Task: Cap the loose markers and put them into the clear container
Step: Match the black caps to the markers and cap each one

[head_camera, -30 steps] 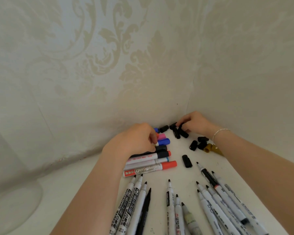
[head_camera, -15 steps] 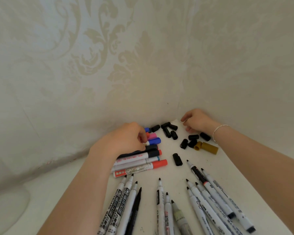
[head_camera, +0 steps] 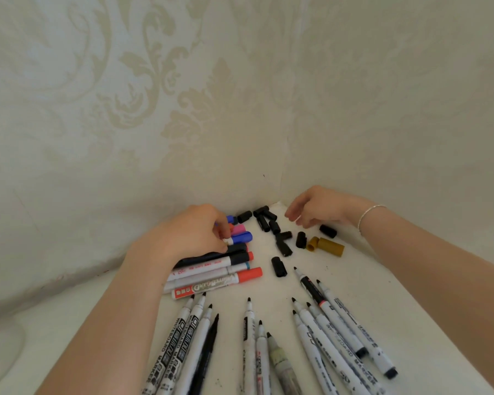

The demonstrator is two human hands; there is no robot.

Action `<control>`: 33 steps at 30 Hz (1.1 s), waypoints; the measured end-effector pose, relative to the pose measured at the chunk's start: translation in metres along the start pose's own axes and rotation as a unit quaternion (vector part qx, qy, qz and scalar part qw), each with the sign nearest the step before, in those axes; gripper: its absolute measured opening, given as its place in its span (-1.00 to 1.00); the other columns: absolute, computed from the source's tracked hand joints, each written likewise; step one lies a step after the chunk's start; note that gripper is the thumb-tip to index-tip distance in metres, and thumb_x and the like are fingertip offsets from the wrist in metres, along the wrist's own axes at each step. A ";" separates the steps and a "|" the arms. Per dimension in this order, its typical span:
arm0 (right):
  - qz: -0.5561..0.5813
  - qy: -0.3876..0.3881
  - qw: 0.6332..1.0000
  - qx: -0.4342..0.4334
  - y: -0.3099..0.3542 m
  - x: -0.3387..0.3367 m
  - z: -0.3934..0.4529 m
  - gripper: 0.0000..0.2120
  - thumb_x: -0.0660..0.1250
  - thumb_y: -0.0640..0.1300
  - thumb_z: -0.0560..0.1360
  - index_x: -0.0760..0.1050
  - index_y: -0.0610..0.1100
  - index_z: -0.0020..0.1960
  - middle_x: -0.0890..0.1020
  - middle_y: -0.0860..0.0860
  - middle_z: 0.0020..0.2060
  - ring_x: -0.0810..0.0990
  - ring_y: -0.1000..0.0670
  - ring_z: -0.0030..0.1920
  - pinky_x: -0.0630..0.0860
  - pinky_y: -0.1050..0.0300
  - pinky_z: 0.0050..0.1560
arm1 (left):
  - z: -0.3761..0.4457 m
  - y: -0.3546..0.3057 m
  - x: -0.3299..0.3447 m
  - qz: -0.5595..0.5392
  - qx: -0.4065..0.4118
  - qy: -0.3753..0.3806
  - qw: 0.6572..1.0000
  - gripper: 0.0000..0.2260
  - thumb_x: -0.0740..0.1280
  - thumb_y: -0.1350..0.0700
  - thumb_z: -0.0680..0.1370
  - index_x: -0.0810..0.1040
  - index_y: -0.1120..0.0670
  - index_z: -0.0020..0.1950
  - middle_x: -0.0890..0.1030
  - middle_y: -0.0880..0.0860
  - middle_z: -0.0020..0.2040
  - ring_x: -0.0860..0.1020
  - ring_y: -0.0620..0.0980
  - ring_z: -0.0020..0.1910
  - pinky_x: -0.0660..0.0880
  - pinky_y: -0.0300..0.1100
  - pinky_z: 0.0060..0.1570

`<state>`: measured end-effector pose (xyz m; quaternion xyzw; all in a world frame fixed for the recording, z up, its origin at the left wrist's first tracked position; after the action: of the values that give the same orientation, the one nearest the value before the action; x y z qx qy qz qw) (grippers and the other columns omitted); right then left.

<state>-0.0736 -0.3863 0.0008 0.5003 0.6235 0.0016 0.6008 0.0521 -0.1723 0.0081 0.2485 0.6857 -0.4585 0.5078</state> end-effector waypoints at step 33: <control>-0.168 -0.024 0.963 -0.209 0.055 0.076 0.017 -0.43 0.15 -0.41 0.45 0.36 -0.07 0.42 0.45 -0.08 0.32 0.41 -0.06 0.31 0.27 0.29 0.26 | -0.003 0.030 0.010 0.099 -0.105 0.153 0.978 0.01 0.61 -0.16 0.17 0.14 -0.09 0.49 0.28 -0.01 0.41 0.38 0.06 0.34 0.39 0.03 0.30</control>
<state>-0.0095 -0.3210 -0.0278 0.2512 0.6700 0.0191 0.6983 0.0710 -0.1570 -0.0117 0.3282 0.7715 -0.2876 0.4629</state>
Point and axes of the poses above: each hand's wrist, its own z-axis towards the middle knuckle, its own x-axis out of the palm, y = z × x, the point moved 2 cm from there along z, towards the middle knuckle
